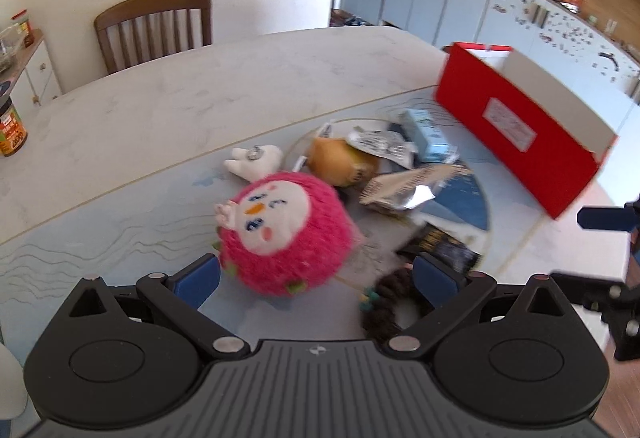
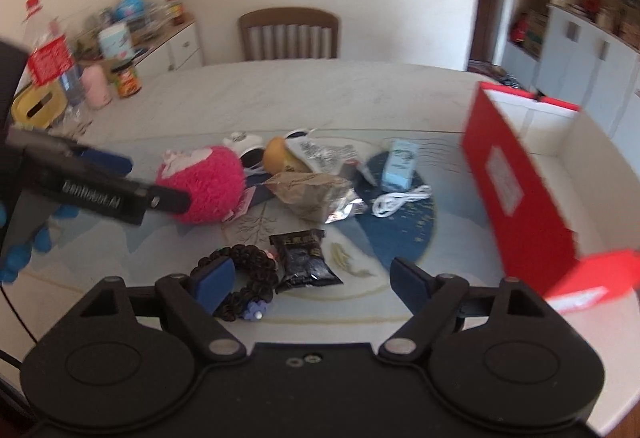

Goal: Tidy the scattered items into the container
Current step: 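Grasp the pink plush with the left tool while the right tool grasps the black snack packet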

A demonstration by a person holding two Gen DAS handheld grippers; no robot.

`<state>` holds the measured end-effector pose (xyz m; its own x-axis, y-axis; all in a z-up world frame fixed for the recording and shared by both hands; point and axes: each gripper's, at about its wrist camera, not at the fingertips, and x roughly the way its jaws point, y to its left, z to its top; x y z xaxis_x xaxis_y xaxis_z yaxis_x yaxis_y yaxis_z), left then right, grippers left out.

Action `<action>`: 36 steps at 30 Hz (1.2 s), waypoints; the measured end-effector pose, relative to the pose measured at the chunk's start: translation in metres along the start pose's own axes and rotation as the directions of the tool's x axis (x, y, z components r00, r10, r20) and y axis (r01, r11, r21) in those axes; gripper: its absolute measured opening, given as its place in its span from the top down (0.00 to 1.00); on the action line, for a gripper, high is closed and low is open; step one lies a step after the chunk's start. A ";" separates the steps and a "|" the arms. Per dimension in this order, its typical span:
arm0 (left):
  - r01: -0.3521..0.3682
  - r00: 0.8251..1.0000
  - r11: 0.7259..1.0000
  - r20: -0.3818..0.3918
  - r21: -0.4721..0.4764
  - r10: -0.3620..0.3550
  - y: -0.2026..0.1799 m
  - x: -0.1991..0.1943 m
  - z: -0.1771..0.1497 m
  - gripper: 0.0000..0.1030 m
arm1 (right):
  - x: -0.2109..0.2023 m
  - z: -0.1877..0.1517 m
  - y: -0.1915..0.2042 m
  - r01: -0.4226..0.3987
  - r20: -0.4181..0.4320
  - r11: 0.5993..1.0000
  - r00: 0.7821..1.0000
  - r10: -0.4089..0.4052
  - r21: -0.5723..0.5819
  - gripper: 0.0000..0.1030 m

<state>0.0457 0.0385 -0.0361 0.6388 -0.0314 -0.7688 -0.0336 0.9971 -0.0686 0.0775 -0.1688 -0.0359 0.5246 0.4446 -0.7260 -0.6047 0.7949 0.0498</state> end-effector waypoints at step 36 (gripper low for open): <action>-0.022 0.999 0.995 0.046 -0.096 0.026 0.009 0.020 0.003 0.26 | 0.058 0.002 -0.027 -0.123 -0.089 0.986 0.987 0.133 0.112 0.00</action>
<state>0.0604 0.0468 -0.0506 0.6720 -0.0018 -0.7406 -0.1216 0.9862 -0.1127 0.1254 -0.1635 -0.0780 0.3835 0.5080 -0.7712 -0.5935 0.7754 0.2157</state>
